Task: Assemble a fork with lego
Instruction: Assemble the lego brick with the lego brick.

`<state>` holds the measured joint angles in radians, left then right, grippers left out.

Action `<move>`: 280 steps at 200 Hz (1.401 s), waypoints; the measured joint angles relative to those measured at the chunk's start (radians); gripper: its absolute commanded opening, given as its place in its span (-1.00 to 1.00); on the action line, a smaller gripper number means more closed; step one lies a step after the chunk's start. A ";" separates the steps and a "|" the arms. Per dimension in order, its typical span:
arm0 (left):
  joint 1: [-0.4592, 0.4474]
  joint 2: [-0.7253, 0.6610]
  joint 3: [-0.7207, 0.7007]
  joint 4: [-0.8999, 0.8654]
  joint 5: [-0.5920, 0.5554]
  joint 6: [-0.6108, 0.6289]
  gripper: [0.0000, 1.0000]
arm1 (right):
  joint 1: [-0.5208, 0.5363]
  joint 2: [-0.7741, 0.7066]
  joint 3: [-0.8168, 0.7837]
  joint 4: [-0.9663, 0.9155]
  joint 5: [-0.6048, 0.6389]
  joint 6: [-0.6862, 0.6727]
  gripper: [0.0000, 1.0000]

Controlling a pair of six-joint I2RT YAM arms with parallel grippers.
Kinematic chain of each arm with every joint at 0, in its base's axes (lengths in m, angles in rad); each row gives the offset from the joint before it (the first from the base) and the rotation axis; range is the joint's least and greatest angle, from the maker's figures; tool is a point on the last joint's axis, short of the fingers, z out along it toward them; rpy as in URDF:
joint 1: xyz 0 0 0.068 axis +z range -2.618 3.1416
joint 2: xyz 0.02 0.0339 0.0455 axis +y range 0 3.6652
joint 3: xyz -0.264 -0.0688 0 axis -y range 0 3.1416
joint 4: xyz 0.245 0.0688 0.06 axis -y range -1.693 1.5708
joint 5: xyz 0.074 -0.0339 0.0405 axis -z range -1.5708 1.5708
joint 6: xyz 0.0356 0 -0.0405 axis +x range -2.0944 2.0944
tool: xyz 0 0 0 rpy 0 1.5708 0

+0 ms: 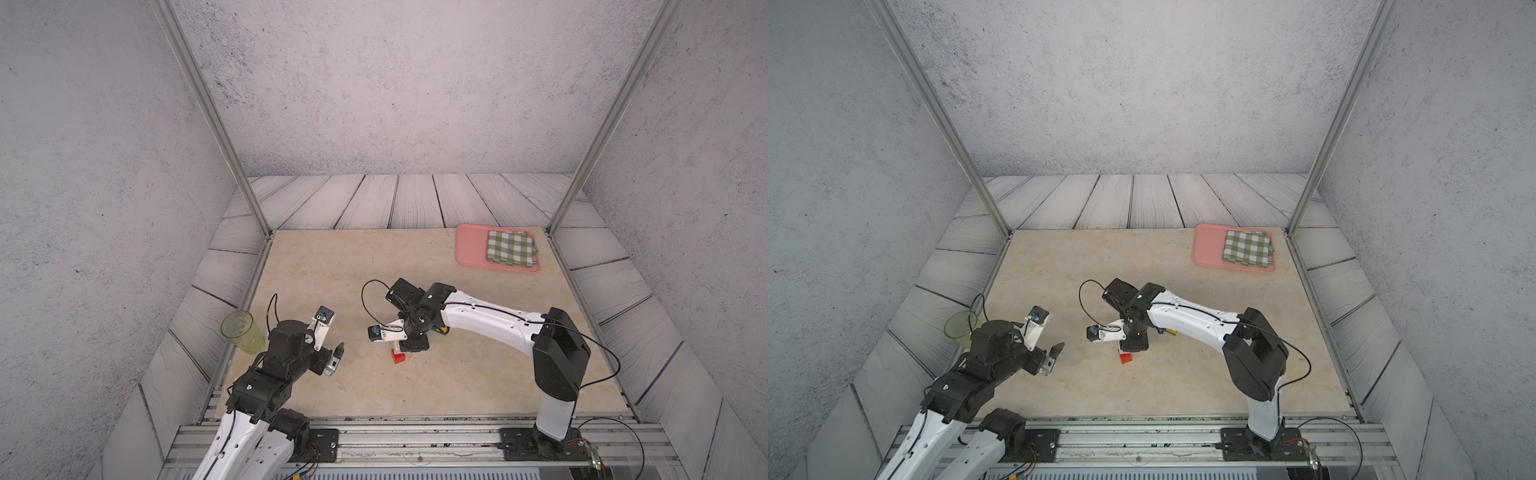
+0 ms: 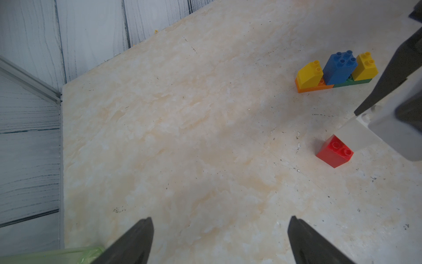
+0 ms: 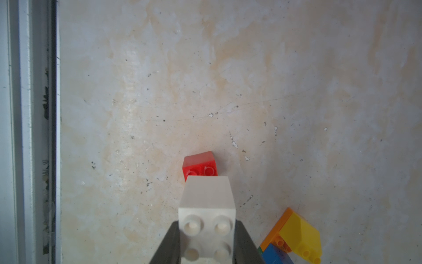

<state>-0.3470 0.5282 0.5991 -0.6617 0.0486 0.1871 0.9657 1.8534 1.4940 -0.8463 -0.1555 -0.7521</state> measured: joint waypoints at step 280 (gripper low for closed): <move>0.004 0.008 -0.008 0.008 -0.004 0.000 0.96 | 0.013 0.147 0.140 -0.122 0.028 -0.039 -1.00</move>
<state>-0.3431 0.5365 0.5915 -0.6537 0.0448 0.1867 0.9787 2.0003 1.6337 -0.9684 -0.1272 -0.7906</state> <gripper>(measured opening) 0.982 0.351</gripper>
